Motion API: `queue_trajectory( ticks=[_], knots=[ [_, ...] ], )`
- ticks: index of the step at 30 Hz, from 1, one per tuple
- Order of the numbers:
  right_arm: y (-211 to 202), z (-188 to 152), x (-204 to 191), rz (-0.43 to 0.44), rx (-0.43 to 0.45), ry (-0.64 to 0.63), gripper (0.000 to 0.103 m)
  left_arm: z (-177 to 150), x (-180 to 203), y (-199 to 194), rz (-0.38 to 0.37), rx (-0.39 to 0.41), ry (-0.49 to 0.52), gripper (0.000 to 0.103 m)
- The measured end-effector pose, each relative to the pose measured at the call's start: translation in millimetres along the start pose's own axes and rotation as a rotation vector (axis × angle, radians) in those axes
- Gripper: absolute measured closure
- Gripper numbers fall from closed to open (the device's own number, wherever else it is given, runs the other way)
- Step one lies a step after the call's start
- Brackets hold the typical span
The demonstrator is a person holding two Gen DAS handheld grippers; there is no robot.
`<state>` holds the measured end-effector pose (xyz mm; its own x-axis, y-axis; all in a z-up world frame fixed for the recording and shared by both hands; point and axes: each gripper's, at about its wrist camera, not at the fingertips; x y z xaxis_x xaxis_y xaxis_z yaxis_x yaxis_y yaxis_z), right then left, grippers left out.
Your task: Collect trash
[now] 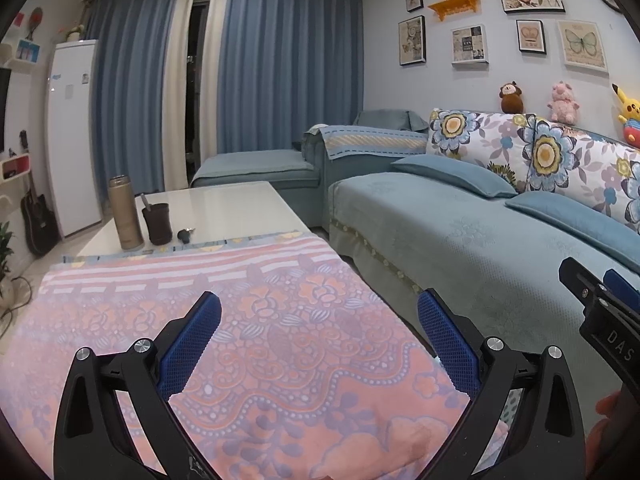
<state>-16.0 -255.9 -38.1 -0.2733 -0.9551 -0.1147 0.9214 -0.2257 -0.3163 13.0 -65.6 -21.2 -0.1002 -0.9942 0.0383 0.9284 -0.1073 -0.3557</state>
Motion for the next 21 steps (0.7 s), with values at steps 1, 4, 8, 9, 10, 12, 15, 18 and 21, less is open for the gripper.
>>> queue_trajectory(
  ticks=[1, 4, 8, 9, 10, 12, 15, 18, 21],
  knots=[
    [0.7, -0.5, 0.5, -0.001, -0.004, 0.0, 0.022, -0.1, 0.1, -0.1, -0.001, 0.0, 0.0, 0.008],
    [1.7, -1.3, 1.4, -0.001, -0.01, -0.002, 0.022, 0.1, -0.3, -0.4, 0.001, 0.002, 0.001, 0.008],
    [4.1, -2.4, 3.3, -0.016, -0.019, -0.006, 0.022, 1.1, -2.8, -1.4, 0.009, 0.013, -0.02, 0.008],
    [4.8, -2.4, 4.3, -0.016, -0.022, -0.005, 0.022, 1.1, -3.0, -0.8, 0.011, 0.011, -0.024, 0.008],
    [5.5, -2.2, 5.2, -0.015, -0.024, -0.004, 0.022, 1.5, -2.5, -0.8, 0.014, 0.01, -0.026, 0.008],
    [6.4, -2.7, 5.8, -0.017, -0.029, -0.003, 0.022, 1.1, -2.2, 0.2, 0.017, 0.007, -0.025, 0.008],
    [7.3, -3.4, 5.3, -0.017, -0.035, -0.003, 0.022, 1.8, -1.1, 0.6, 0.016, 0.008, -0.022, 0.008],
    [7.7, -3.3, 4.3, -0.015, -0.038, -0.003, 0.022, 1.0, 1.6, 1.4, 0.015, 0.004, -0.015, 0.008],
    [8.1, -3.7, 3.7, -0.014, -0.038, -0.005, 0.022, 0.8, 2.3, 0.5, 0.017, 0.005, -0.014, 0.008]
  ],
)
Point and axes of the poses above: each gripper's, at about its wrist camera, not at the fingertips, and y roughly the way its jaws point, x to its right, z to its top, and after that the axes turned 6 degrees about -z, right-handed
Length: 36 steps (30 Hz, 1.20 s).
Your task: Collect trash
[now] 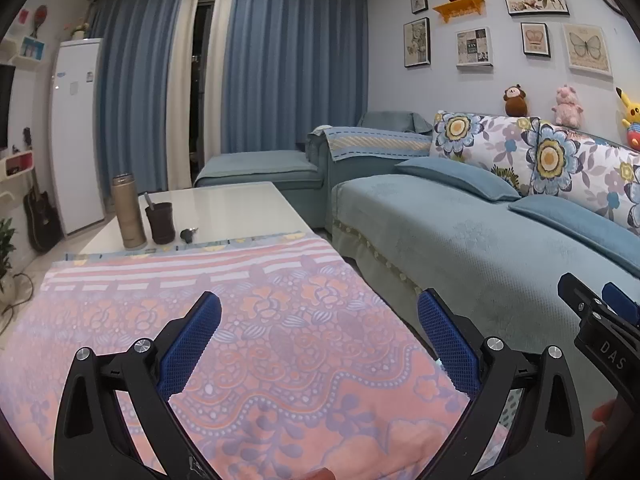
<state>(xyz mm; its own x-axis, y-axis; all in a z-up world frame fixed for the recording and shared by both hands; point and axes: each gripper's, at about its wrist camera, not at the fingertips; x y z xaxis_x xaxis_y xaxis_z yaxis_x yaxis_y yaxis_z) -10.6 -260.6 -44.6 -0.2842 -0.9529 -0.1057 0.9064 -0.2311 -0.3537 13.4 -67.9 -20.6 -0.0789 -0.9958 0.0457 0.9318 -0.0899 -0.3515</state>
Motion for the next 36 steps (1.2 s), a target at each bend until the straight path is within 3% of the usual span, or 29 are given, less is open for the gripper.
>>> queue_trajectory(
  ticks=[36],
  knots=[
    [12.1, -4.3, 0.3, 0.007, -0.04, -0.033, 0.022, -0.6, -2.6, 2.2, 0.015, -0.014, -0.005, 0.008]
  ],
)
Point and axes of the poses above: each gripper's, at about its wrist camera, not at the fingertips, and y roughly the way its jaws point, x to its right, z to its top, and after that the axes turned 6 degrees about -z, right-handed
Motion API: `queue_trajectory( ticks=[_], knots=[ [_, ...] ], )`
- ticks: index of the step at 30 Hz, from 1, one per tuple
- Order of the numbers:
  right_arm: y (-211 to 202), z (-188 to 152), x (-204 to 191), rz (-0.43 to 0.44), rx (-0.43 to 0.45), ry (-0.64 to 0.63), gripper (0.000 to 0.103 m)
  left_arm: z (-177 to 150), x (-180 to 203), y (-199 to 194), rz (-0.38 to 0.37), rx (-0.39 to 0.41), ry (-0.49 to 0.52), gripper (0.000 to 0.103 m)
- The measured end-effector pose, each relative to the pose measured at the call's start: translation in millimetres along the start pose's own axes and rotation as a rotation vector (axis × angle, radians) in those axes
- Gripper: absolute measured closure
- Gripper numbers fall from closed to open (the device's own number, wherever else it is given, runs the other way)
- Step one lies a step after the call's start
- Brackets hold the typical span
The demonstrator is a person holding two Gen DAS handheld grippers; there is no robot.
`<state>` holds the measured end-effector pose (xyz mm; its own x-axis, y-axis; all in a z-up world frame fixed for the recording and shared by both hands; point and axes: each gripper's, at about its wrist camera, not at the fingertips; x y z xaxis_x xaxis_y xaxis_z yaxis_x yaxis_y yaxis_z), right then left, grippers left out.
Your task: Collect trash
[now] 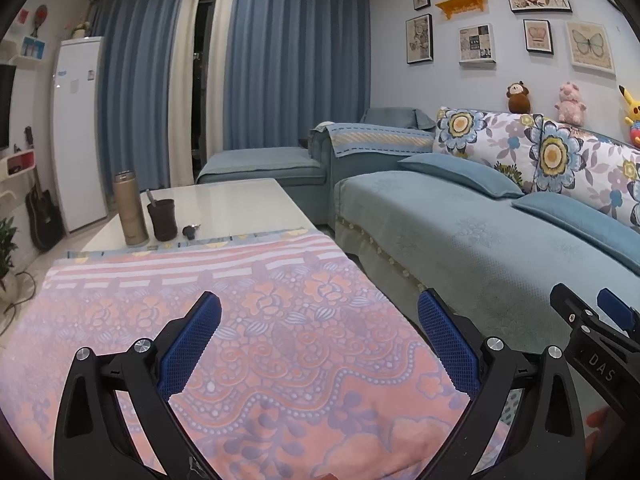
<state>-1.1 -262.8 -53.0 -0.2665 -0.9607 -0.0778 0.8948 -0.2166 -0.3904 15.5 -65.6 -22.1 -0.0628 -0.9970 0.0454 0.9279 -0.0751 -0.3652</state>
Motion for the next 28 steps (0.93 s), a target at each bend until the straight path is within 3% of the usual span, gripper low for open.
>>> queue_trajectory(
  ticks=[12, 19, 23, 28],
  knots=[
    [0.8, 1.0, -1.2, -0.001, -0.002, -0.002, 0.022, 0.7, 2.8, 1.8, -0.008, -0.016, 0.005, 0.008],
    [1.5, 1.0, -1.2, -0.001, -0.003, -0.002, 0.022, 0.8, 5.4, 1.1, 0.03, -0.002, 0.015, 0.008],
    [2.4, 1.0, -0.8, 0.001, -0.004, -0.003, 0.022, 2.5, -0.3, 5.1, -0.017, -0.038, -0.027, 0.008],
    [3.9, -1.4, -2.6, 0.0, -0.006, -0.009, 0.022, 2.3, -4.7, 2.4, 0.013, -0.017, -0.045, 0.008]
  ],
)
Point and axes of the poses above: each gripper's, at about its wrist camera, not at the fingertips, and y roughly the way its jaws point, x to its right, z to its top, and after that the axes turned 6 degrees about -z, right-handed
